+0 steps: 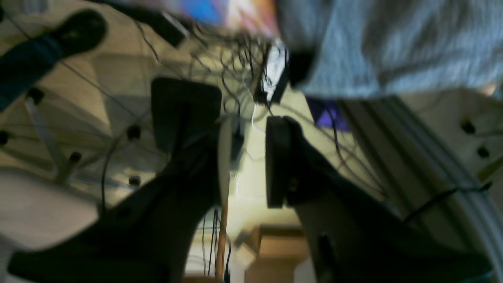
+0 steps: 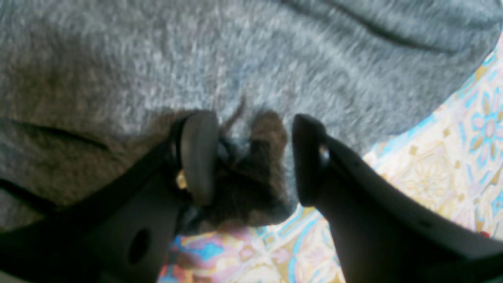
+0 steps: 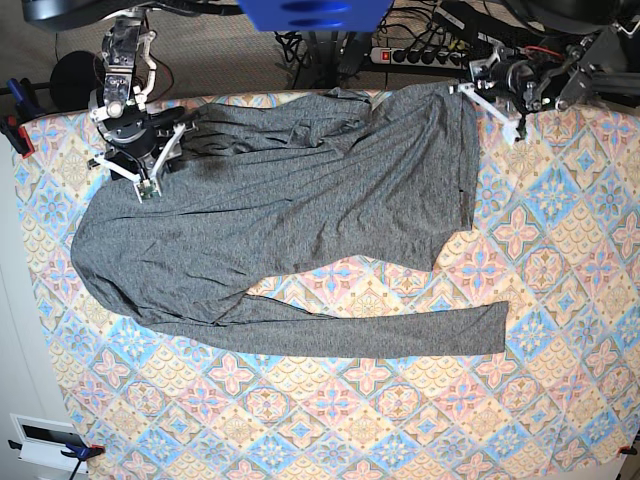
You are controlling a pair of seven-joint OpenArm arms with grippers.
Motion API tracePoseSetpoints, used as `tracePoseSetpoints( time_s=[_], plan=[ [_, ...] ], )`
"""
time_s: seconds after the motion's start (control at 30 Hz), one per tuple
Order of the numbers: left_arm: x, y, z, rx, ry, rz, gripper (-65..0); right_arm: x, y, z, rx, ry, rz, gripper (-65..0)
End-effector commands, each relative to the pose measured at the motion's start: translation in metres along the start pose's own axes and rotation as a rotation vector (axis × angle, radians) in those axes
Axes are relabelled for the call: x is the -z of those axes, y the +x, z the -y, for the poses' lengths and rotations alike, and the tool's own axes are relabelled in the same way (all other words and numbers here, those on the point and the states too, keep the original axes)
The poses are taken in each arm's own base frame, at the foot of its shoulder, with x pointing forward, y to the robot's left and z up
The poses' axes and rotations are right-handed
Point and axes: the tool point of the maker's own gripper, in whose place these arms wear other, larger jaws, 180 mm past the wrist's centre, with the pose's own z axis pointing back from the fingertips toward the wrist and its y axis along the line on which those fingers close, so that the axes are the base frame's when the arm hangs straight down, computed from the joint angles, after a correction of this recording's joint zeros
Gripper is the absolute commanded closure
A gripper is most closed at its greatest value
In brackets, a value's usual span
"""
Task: Layout the t-shirt on the table in an organized manner, then fold the t-shirt properly
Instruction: 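Slide the right gripper along the shirt edge toward the sleeve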
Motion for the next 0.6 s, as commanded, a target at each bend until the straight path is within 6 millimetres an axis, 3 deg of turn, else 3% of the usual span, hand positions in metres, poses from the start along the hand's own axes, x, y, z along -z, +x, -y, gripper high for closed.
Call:
tracePoseSetpoints(
  time_s=[0.0, 0.07, 0.13, 0.33, 0.47, 0.57],
  plan=[
    [-0.005, 0.01, 0.001, 0.008, -0.008, 0.038, -10.4, -0.003, 0.008, 0.007, -0.006, -0.019, 0.029, -28.9],
    [-0.005, 0.022, 0.007, 0.0, -0.024, 0.102, -5.6, -0.003, 0.008, 0.007, -0.006, -0.019, 0.029, -28.9],
    [-0.005, 0.036, 0.032, -0.029, -0.095, 0.149, -0.1, -0.004, 0.009, 0.008, -0.006, -0.022, 0.031, -28.9],
    [-0.014, 0.062, 0.121, -0.104, -0.345, 0.186, -0.1, -0.004, 0.01, 0.01, -0.004, -0.027, 0.036, -28.9],
    [-0.035, 0.098, 0.152, -0.164, -0.459, 0.279, -0.4, -0.002, 0.049, 0.023, -0.004, -0.057, 0.121, -28.9],
    [-0.05, 0.128, 0.158, -0.188, -0.493, 0.346, -0.5, -0.002, 0.075, 0.032, 0.0, -0.077, 0.175, -28.9]
  ],
)
